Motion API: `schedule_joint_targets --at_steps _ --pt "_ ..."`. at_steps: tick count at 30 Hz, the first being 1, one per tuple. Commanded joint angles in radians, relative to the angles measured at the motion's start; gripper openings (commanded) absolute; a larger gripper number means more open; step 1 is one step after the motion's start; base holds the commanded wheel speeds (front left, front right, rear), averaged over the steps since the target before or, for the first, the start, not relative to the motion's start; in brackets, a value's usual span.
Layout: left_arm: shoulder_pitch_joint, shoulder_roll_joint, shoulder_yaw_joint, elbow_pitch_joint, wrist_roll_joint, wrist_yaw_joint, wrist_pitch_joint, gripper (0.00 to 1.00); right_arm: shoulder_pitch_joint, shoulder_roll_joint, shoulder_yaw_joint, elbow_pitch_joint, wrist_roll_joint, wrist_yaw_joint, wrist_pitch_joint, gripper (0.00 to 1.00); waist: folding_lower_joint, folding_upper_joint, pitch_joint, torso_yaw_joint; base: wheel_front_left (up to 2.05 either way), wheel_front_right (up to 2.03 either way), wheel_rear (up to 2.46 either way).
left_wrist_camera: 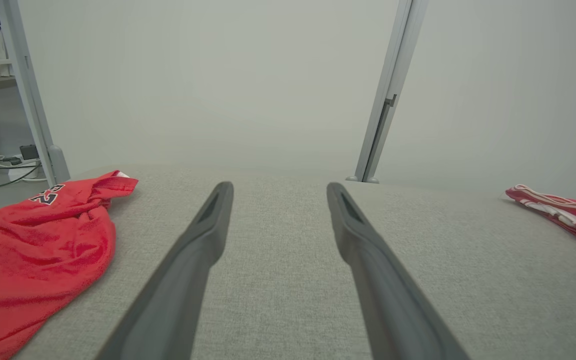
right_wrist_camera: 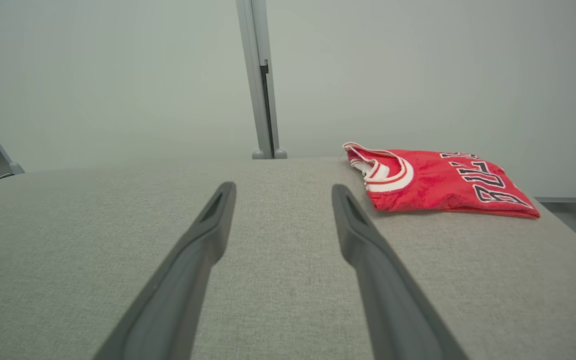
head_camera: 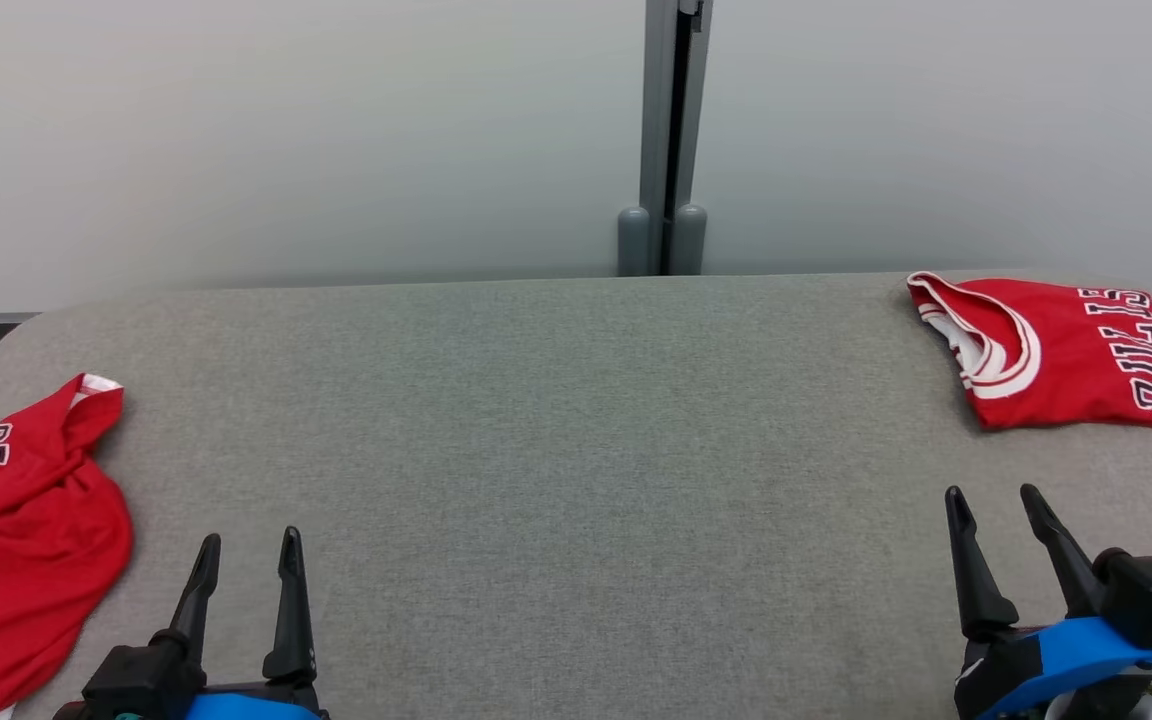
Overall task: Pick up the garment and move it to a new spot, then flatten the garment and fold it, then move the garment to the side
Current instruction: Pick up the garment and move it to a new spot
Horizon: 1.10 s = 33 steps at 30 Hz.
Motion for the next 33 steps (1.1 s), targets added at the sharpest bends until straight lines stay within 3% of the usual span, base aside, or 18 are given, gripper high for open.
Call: schedule_joint_targets --at_steps 1,12,20,33 --pt "-0.014 -0.001 0.003 -0.006 0.003 -0.001 -0.004 1.00 0.012 0.003 0.004 -0.004 -0.002 0.000 -0.011 1.00 -0.0001 -0.0001 0.006 0.021 0.00 0.00 0.00" --pt "-0.020 0.011 -0.003 -0.032 0.008 0.001 -0.004 1.00 0.016 0.004 0.025 0.018 -0.027 0.000 -0.087 1.00 -0.0001 -0.0001 0.012 0.213 0.00 0.00 0.00" --pt "-0.001 0.015 0.009 -0.046 -0.002 0.013 -0.004 1.00 0.007 0.005 0.039 0.052 -0.019 0.000 -0.085 1.00 -0.0001 -0.0001 0.017 0.335 0.00 0.00 0.00" --pt "0.033 0.023 0.033 -0.064 -0.010 0.035 -0.004 1.00 0.009 0.005 0.052 0.068 -0.002 0.000 -0.077 1.00 -0.0001 -0.0001 0.009 0.430 0.00 0.00 0.00"
